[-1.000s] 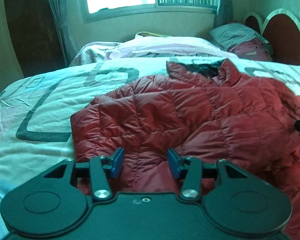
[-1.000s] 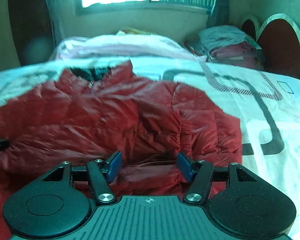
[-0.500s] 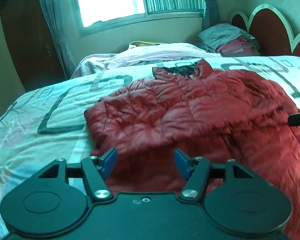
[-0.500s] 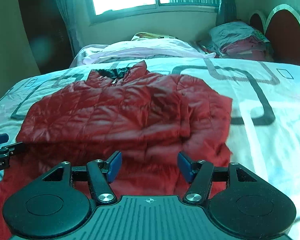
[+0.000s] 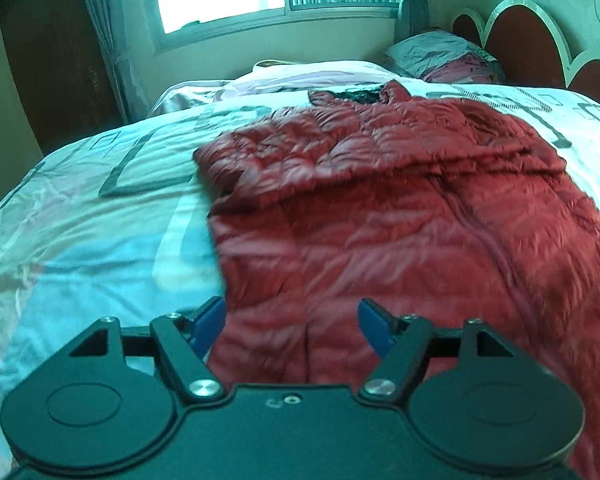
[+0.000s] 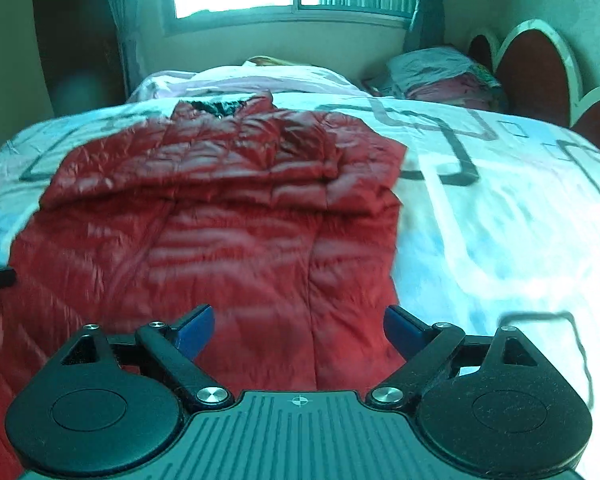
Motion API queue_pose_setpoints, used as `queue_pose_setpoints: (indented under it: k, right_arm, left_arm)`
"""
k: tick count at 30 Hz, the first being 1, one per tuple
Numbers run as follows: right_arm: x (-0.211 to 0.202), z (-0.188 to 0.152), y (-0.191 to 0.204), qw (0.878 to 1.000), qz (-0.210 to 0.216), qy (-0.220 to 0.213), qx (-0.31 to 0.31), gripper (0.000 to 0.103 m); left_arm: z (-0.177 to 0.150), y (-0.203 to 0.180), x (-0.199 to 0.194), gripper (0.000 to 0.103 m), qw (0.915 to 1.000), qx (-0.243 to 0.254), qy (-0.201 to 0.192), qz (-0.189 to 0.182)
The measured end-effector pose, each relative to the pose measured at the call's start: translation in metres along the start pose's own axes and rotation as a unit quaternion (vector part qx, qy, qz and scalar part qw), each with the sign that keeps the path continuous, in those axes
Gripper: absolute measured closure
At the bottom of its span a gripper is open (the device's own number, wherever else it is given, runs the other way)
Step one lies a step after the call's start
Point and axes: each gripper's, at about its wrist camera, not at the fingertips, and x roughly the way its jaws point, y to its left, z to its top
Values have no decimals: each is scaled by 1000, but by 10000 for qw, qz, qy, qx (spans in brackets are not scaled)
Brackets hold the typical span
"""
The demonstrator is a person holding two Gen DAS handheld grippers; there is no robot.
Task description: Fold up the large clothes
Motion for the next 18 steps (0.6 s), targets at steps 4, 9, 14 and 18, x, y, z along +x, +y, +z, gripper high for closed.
queue_pose_setpoints:
  k: [4, 9, 14, 18]
  right_arm:
    - [-15, -20, -2, 9999, -145, 18, 78, 12]
    - [-30, -42, -7, 9991, -404, 87, 71, 12]
    - [-39, -60, -17, 9979, -603, 213, 129, 12]
    - [-45, -72, -27, 9966, -684, 337, 302, 12]
  left_arm:
    - [-18, 13, -14, 30, 10000, -33, 34, 17]
    - [-42, 30, -25, 29, 9998, -137, 139, 89]
    - [-66, 49, -31, 29, 9987, -385, 321, 51]
    - [-79, 55, -38, 31, 9979, -506, 380, -120]
